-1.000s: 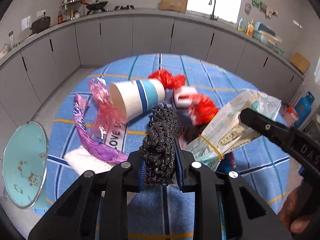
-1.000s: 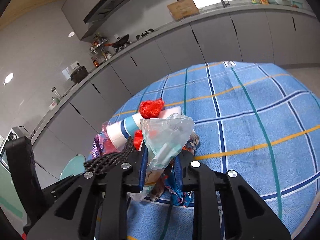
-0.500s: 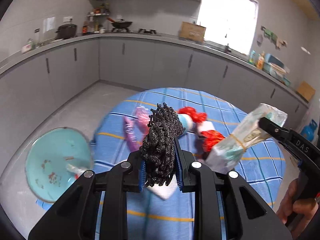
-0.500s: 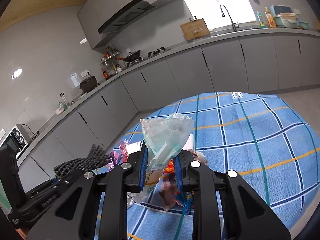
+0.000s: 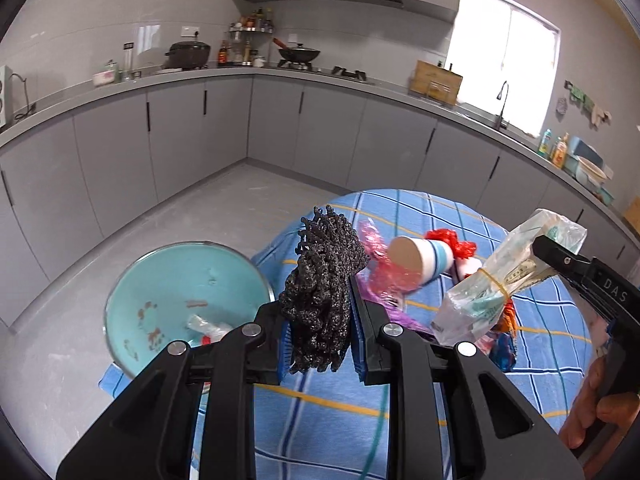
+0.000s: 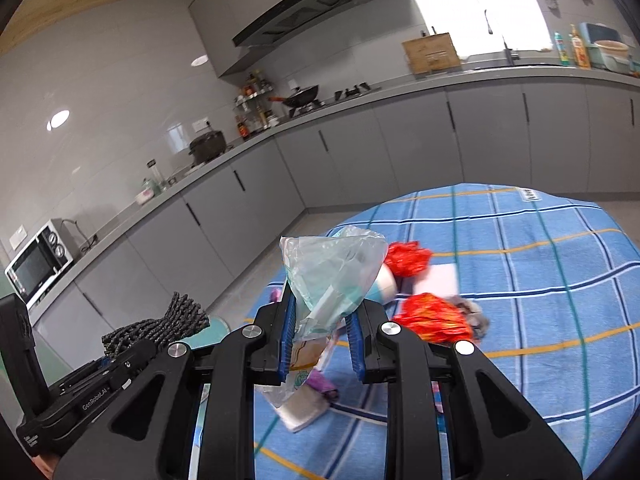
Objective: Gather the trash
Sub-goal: 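Carry the held bag and black scrubber with both tools over the teal bucket, then open both tools to drop the bag and scrubber into the bucket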
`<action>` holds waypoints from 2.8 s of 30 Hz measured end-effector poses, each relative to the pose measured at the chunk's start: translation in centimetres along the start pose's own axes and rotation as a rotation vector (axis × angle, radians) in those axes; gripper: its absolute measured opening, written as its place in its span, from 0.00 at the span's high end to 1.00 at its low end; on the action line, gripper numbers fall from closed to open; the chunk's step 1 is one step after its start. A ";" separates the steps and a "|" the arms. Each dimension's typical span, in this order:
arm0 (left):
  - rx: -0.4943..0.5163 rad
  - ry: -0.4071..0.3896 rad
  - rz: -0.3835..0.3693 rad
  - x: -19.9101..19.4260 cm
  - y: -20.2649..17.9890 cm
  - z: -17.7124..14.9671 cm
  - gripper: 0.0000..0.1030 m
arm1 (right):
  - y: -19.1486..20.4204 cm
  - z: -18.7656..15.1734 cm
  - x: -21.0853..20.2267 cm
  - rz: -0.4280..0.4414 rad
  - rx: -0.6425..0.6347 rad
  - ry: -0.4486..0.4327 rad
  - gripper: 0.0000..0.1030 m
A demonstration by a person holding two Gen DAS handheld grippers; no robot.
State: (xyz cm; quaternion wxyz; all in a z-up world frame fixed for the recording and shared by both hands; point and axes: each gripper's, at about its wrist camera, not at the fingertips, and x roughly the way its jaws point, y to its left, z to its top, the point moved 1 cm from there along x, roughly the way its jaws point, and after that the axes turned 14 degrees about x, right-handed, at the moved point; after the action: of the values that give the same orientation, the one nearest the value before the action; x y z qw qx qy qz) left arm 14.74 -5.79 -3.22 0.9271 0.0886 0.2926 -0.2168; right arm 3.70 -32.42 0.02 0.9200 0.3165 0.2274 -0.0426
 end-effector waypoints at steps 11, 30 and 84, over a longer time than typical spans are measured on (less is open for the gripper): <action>-0.065 0.005 0.066 -0.6 4.3 -1.4 0.77 | 5.2 -2.1 3.7 0.049 -0.063 0.083 0.77; -0.182 0.029 0.158 -0.9 11.9 -4.0 0.77 | 12.1 -5.3 7.8 0.122 -0.155 0.159 0.77; -0.251 0.268 0.170 8.9 16.3 -10.0 0.75 | 16.8 -14.6 22.7 0.025 -0.346 0.461 0.61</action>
State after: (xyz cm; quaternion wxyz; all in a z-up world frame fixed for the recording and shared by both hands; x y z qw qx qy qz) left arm 23.64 8.52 -15.91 0.8986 0.0250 0.4297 -0.0858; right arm 22.02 -8.79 -10.78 0.8848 0.1590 0.4304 0.0815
